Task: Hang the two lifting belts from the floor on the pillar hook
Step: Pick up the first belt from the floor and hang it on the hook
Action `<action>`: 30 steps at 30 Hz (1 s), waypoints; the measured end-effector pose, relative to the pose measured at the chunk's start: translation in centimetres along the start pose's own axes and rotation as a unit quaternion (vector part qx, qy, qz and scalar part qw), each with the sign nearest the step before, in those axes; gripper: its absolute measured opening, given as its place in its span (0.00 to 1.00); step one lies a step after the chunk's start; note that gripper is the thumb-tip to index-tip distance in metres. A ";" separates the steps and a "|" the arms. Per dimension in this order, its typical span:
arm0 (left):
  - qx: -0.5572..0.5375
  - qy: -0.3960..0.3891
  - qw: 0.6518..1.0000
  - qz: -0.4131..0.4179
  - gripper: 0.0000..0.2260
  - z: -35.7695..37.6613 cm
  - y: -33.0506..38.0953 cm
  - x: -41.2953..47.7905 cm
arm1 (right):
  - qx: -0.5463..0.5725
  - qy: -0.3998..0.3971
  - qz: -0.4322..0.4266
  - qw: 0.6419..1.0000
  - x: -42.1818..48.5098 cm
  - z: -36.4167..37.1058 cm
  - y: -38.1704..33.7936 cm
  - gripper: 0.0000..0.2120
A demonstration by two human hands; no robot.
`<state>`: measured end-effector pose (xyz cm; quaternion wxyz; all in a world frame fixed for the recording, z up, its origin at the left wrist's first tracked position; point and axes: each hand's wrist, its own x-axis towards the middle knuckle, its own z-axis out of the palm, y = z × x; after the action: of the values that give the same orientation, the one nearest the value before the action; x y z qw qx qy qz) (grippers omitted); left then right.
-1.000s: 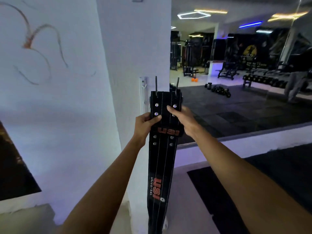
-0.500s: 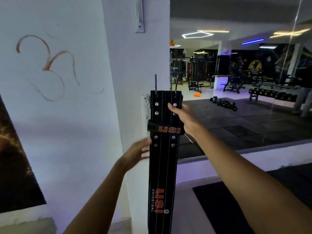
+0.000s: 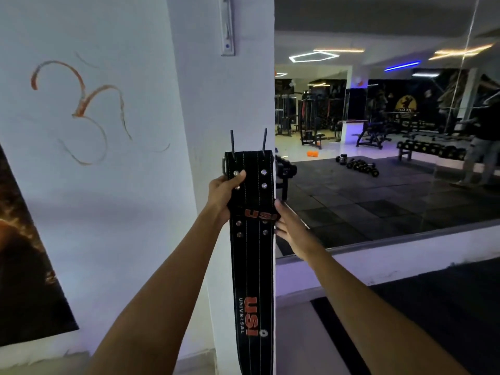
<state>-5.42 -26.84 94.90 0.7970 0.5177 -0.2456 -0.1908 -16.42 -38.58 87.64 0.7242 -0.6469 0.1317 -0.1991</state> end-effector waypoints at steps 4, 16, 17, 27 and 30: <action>0.000 0.006 1.000 -0.015 0.15 -0.6 0.4 0.5 | -0.086 -0.032 0.009 0.996 -0.4 0.4 1.2 0.18; -0.005 -0.036 0.996 -0.075 0.17 -1.5 2.2 1.9 | 0.018 -0.013 -0.124 0.992 1.1 3.5 -2.0 0.07; -0.014 -0.030 0.997 -0.074 0.16 -1.5 2.5 1.8 | 0.034 -0.043 -0.112 0.992 1.0 3.6 -2.5 0.09; 0.044 -0.122 0.988 -0.081 0.19 -2.1 4.2 1.3 | 0.036 0.029 -0.125 0.991 2.3 3.5 -5.6 0.11; 0.027 -0.124 0.991 -0.033 0.18 -2.2 6.3 2.1 | 0.033 0.010 -0.130 0.991 1.9 3.6 -5.0 0.09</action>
<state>-2.15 -23.93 100.38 0.7393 0.5192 -0.3307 -0.2729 -13.68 -36.72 93.21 0.7115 -0.6327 0.0465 -0.3022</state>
